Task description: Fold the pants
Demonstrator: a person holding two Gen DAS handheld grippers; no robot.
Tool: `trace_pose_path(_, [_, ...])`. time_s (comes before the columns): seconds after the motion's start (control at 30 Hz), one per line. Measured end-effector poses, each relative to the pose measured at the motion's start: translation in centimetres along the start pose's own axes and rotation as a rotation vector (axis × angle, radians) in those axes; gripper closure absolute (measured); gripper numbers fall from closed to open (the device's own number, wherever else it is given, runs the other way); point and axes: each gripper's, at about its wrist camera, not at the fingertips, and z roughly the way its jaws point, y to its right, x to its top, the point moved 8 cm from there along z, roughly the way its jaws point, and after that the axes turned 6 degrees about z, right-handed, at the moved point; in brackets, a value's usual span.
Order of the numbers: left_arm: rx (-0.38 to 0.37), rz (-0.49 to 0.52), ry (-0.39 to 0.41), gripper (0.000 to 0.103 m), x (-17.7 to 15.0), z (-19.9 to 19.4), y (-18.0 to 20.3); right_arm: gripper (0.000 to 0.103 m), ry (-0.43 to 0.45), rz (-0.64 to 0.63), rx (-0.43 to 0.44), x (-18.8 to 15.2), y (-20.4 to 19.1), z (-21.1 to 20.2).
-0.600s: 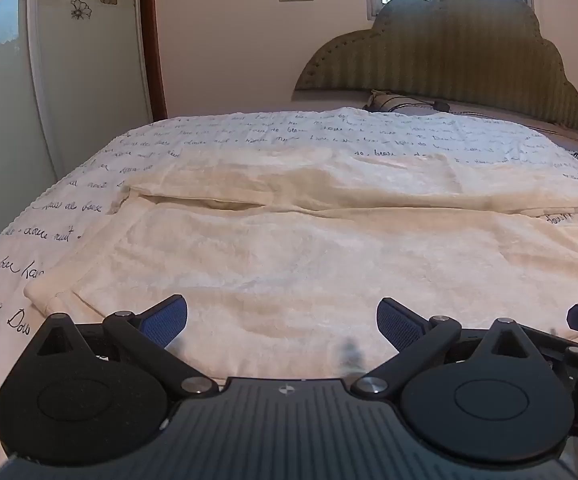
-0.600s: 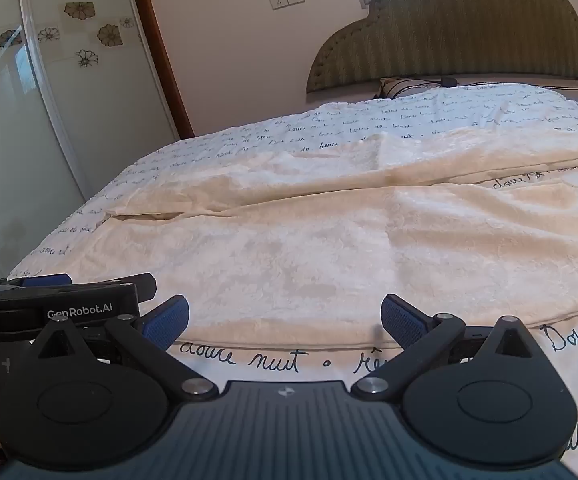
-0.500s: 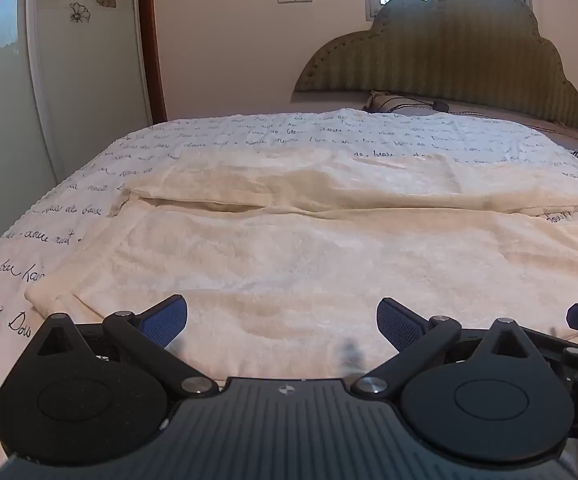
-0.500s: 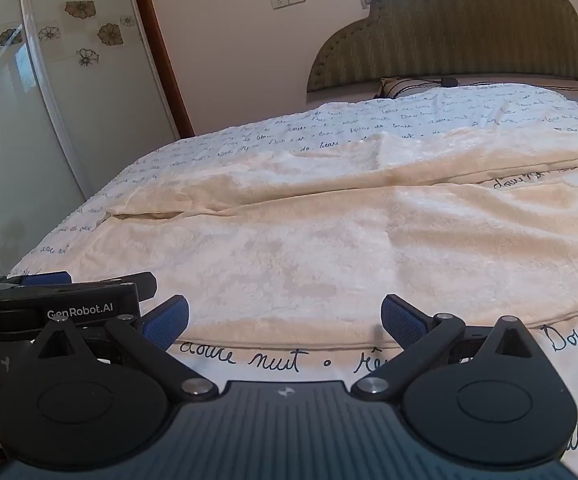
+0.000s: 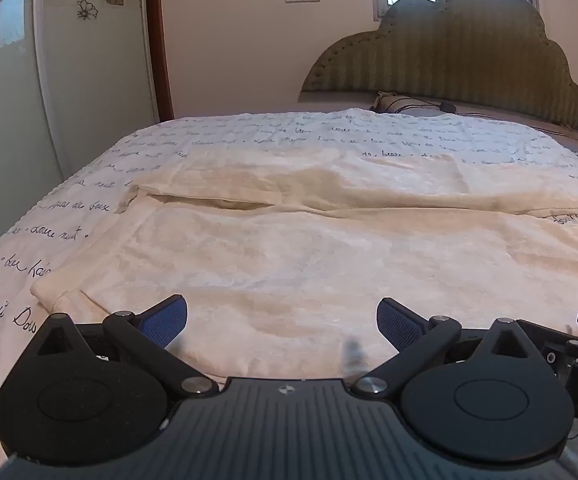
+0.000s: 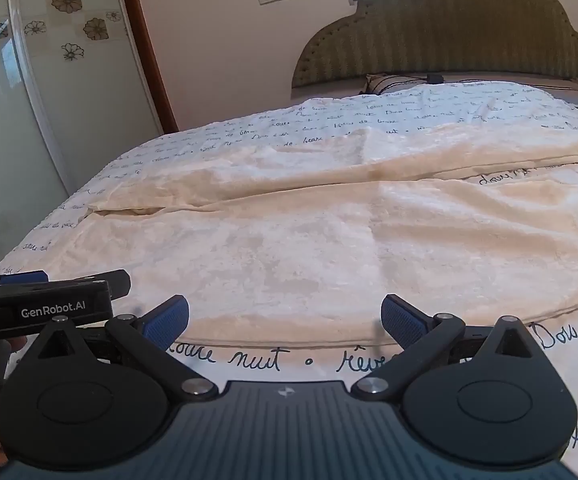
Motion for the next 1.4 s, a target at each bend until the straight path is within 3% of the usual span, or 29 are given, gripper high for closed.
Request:
trace_pose_path(0.7, [0.008,0.002,0.007,0.0,-0.3,-0.1,-0.6,0.0,-0.021,-0.006,-0.052,-0.3,0.6,0.8])
trace_pose_path(0.97, [0.074,0.043,-0.006,0.0,-0.7,0.2,-0.5,0.0,-0.033,-0.006,-0.055,-0.6,0.7,1.0])
trace_pose_path(1.4, [0.077,0.034,-0.035,0.0,-1.5,0.8,-0.7,0.0,-0.029,-0.018,-0.043,-0.7,0.3,0.9])
